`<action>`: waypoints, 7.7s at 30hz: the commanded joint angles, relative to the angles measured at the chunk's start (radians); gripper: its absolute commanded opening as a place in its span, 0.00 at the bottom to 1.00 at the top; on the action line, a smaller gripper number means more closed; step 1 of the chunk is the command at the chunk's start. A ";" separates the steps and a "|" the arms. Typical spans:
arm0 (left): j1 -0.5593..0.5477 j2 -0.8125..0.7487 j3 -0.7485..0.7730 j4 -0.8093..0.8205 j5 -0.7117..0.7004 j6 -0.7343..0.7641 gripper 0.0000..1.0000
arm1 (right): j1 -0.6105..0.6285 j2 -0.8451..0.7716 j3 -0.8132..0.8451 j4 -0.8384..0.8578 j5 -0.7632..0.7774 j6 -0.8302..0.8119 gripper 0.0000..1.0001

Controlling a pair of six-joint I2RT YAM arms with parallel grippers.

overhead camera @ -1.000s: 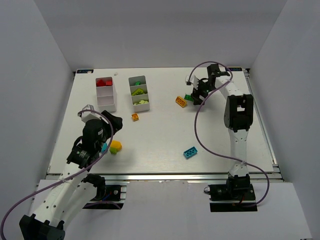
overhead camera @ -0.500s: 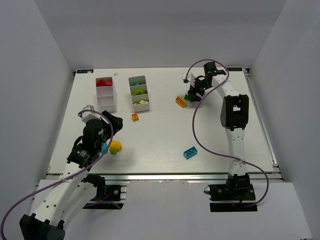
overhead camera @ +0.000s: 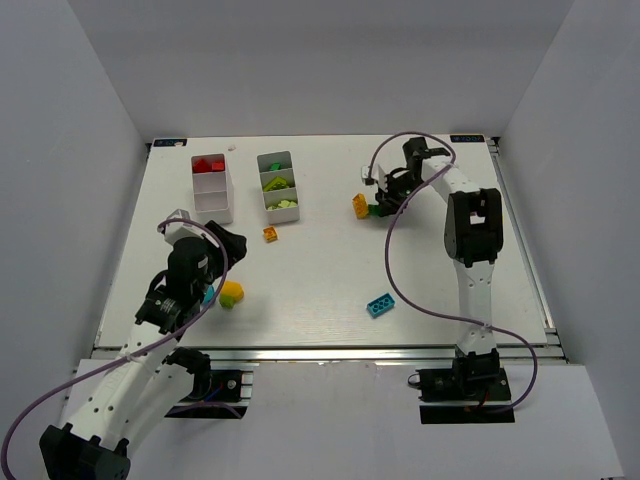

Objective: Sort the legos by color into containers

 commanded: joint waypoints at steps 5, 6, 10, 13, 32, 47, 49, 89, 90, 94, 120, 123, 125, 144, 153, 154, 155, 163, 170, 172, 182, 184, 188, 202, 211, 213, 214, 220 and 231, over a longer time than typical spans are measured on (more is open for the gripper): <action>0.004 -0.006 -0.007 0.012 0.011 -0.006 0.86 | 0.028 -0.065 -0.115 -0.067 -0.011 -0.052 0.36; 0.004 -0.009 -0.009 0.010 0.011 -0.006 0.86 | 0.028 -0.071 -0.122 -0.068 -0.013 -0.049 0.33; 0.004 -0.024 -0.013 0.001 0.006 -0.009 0.86 | 0.028 -0.143 -0.242 -0.009 -0.016 -0.032 0.28; 0.004 -0.033 -0.019 0.004 0.006 -0.009 0.86 | 0.030 -0.220 -0.345 0.057 -0.045 -0.028 0.22; 0.004 -0.050 -0.005 -0.019 -0.006 -0.007 0.86 | 0.407 -0.352 -0.272 0.910 0.071 0.701 0.00; 0.004 -0.128 -0.024 -0.092 -0.031 -0.038 0.86 | 0.504 0.019 0.049 1.393 0.464 0.625 0.04; 0.004 -0.135 -0.028 -0.095 -0.037 -0.041 0.86 | 0.504 0.027 0.043 1.404 0.463 0.594 0.06; 0.004 0.103 0.033 -0.388 0.035 -0.453 0.46 | 0.370 -0.483 -0.341 1.060 -0.056 0.684 0.76; 0.003 0.135 0.042 -0.429 0.043 -0.476 0.53 | 0.350 -0.500 -0.369 1.017 -0.097 0.687 0.69; 0.001 0.275 0.090 -0.520 0.018 -0.490 0.68 | 0.323 -0.596 -0.482 0.895 -0.197 0.701 0.30; -0.004 0.746 0.291 -0.525 0.026 0.214 0.90 | 0.181 -0.748 -0.734 1.034 -0.192 0.913 0.49; -0.004 0.793 0.301 -0.527 0.021 0.261 0.90 | 0.172 -0.749 -0.734 1.042 -0.189 0.919 0.49; -0.004 0.818 0.304 -0.517 0.029 0.301 0.89 | 0.165 -0.748 -0.733 1.041 -0.188 0.919 0.49; -0.004 0.824 0.265 -0.306 0.135 0.306 0.69 | 0.139 -0.745 -0.739 1.045 -0.191 0.933 0.49; -0.002 0.807 0.202 -0.201 0.153 0.084 0.76 | 0.134 -0.748 -0.737 1.045 -0.197 0.934 0.49; -0.002 0.816 0.202 -0.203 0.153 0.042 0.76 | 0.134 -0.749 -0.739 1.045 -0.197 0.936 0.49; -0.002 0.826 0.200 -0.206 0.153 0.022 0.76 | 0.134 -0.749 -0.740 1.045 -0.197 0.936 0.49; -0.004 0.826 0.228 -0.279 0.117 -0.024 0.77 | 0.131 -0.763 -0.750 1.031 -0.206 0.936 0.49; -0.016 0.752 0.197 -0.281 0.158 0.060 0.78 | 0.131 -0.764 -0.750 1.034 -0.212 0.950 0.50; -0.017 0.750 0.189 -0.269 0.173 0.079 0.82 | 0.129 -0.763 -0.750 1.039 -0.217 0.953 0.50; -0.059 0.760 0.176 -0.247 0.189 0.114 0.91 | 0.128 -0.774 -0.751 1.033 -0.212 0.950 0.50; -0.065 0.769 0.180 -0.250 0.163 0.140 0.85 | 0.129 -0.774 -0.753 1.033 -0.214 0.950 0.50; -0.091 0.812 0.206 -0.301 0.086 0.177 0.79 | 0.128 -0.775 -0.753 1.033 -0.212 0.953 0.50; -0.185 0.849 0.200 -0.224 -0.161 0.119 0.61 | 0.129 -0.777 -0.751 1.034 -0.211 0.956 0.50; -0.188 0.801 0.149 -0.161 -0.143 0.100 0.24 | 0.128 -0.781 -0.753 0.999 -0.240 0.936 0.50; -0.188 0.774 0.153 -0.123 -0.064 0.114 0.15 | 0.132 -0.775 -0.737 0.934 -0.328 0.901 0.51; -0.188 0.731 0.151 -0.100 -0.025 0.120 0.14 | 0.137 -0.772 -0.730 0.906 -0.351 0.898 0.51; -0.208 0.504 0.065 0.237 0.344 0.171 0.14 | 0.235 -0.697 -0.642 0.650 -0.355 1.075 0.47; -0.232 0.333 -0.068 0.491 0.540 0.218 0.11 | 0.421 -0.577 -0.503 0.525 -0.295 1.664 0.57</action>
